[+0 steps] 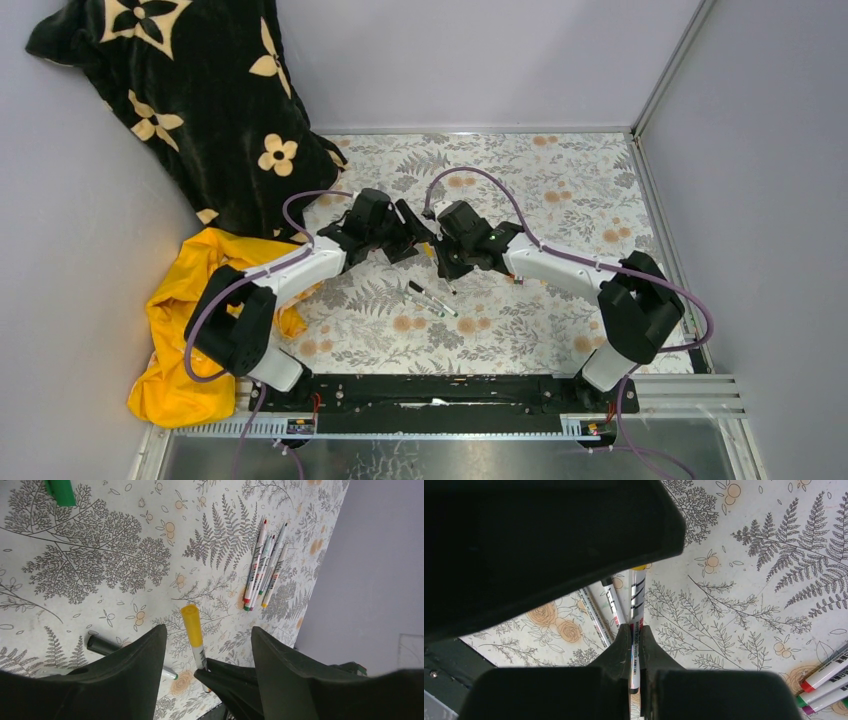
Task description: Open the pen caps
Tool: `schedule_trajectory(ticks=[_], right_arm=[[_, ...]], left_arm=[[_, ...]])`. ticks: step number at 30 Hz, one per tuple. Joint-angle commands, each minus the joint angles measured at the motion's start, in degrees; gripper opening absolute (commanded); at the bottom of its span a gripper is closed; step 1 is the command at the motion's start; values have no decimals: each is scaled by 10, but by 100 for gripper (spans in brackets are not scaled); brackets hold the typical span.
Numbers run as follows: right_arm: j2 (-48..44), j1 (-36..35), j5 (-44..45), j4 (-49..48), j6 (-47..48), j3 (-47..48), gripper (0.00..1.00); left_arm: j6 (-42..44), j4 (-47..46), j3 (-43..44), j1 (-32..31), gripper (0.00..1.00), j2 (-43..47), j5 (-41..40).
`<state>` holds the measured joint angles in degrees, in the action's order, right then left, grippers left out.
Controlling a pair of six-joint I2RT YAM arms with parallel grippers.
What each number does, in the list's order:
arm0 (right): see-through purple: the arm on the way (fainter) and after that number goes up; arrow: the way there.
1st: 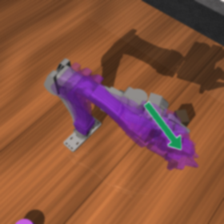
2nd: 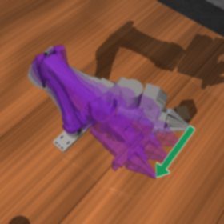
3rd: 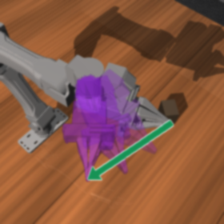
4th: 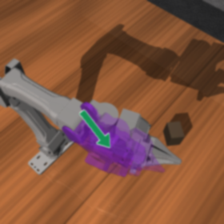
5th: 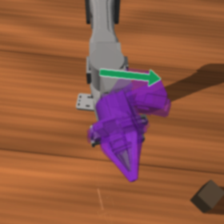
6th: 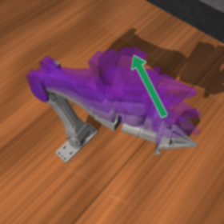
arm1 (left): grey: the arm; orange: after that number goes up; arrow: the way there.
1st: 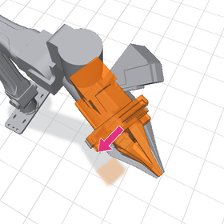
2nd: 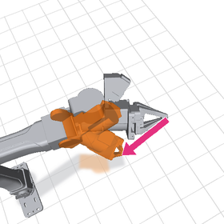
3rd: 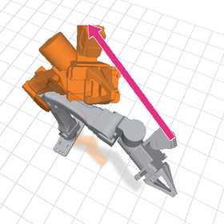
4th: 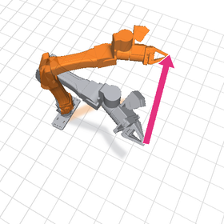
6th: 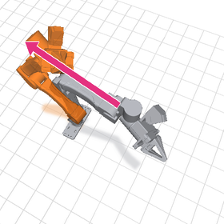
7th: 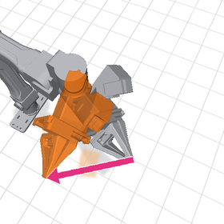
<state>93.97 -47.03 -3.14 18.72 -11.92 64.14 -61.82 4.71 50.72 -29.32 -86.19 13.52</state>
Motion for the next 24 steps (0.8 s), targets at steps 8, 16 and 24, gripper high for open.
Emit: schedule_trajectory(ticks=[8, 16, 24], right_arm=[[-34, -8, -18, -21, -10, 2, 0], [-44, -8, -17, -23, -11, -5, 0], [-51, -8, -9, -21, -11, -4, 0]], left_arm=[[-20, -41, 17, -14, 57, -31, -12], [-20, -45, 30, -15, 32, -45, -14], [-21, -61, 28, -16, 0, -52, -5]])
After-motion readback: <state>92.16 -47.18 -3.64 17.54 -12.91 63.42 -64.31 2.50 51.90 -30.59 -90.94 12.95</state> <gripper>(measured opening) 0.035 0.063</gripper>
